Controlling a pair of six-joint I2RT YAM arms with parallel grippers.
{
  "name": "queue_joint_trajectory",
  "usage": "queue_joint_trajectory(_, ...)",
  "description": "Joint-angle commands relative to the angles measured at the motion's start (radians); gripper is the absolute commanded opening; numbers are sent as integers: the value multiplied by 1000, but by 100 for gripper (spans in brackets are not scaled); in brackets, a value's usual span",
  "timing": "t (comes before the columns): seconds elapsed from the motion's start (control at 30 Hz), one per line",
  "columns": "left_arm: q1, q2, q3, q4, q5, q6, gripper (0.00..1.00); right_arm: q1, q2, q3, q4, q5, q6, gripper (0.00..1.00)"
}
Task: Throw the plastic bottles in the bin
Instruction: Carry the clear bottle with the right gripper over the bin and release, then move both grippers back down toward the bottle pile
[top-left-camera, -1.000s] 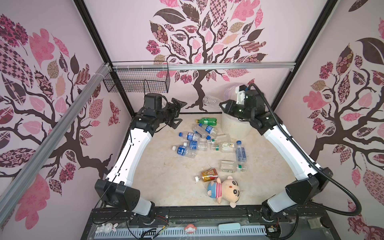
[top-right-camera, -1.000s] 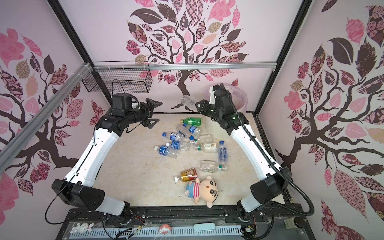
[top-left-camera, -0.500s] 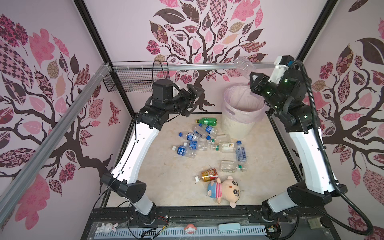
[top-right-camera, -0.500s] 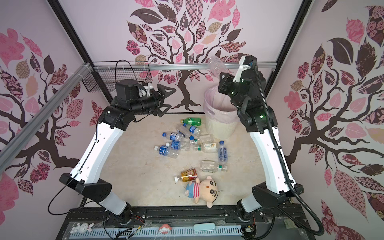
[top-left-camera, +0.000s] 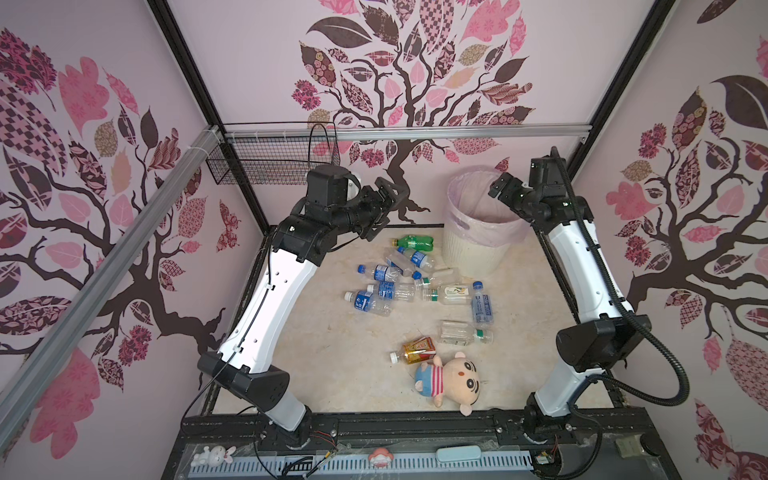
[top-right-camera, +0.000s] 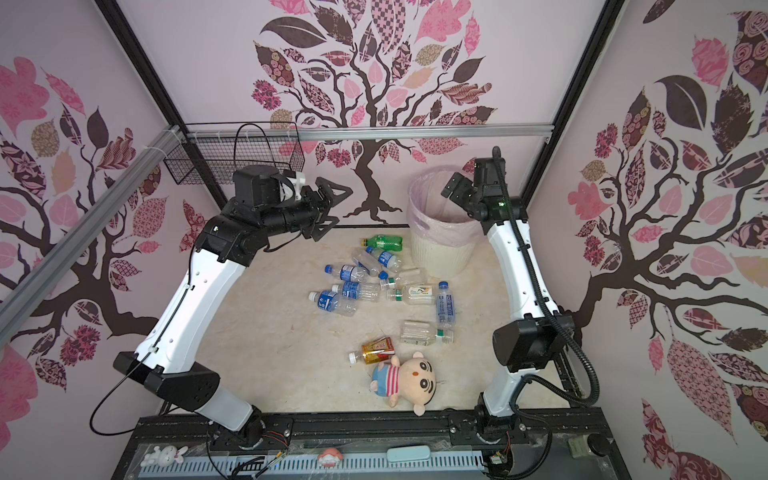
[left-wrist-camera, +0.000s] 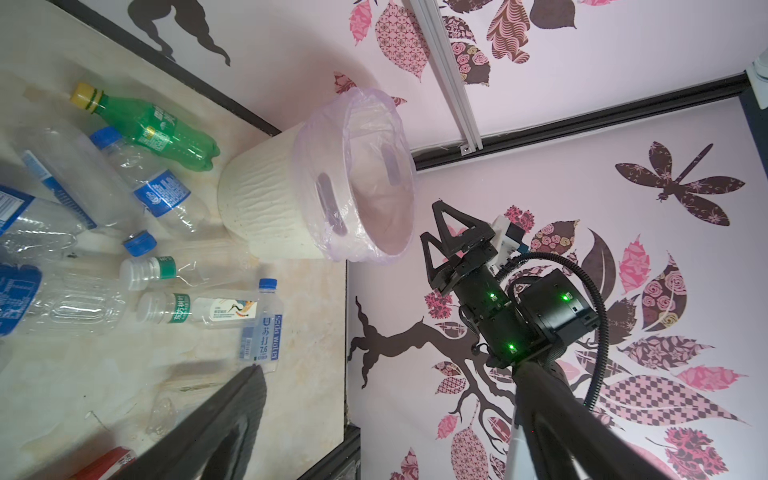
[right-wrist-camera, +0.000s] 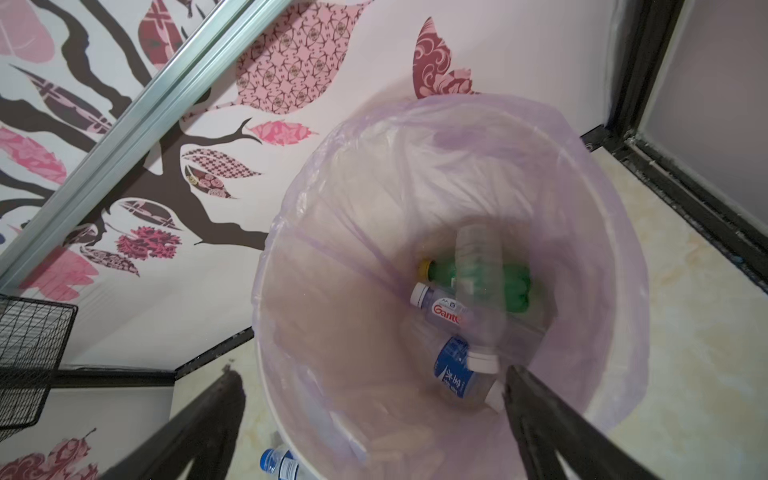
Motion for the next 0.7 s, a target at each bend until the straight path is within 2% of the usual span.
queue_joint_trajectory(0.0,2,-47,-33,-20,-51,59,97,7,-88,40,26,-79,27,100)
queue_joint_trajectory(0.2,1,-104,-119,-108,-153,118,97,58,-115,-15,24,-156,49,99)
queue_joint_trajectory(0.4,0,-222,-253,-180,-327,188,97,241,-119,-59,28,-92,-25,100)
queue_joint_trajectory(0.47,1,-254,-294,-207,-365,213,97,298,-121,-62,16,-38,-62,100)
queue_joint_trajectory(0.67,2,-336,-448,-234,-489,280,97,392,-136,-125,-5,24,-136,100)
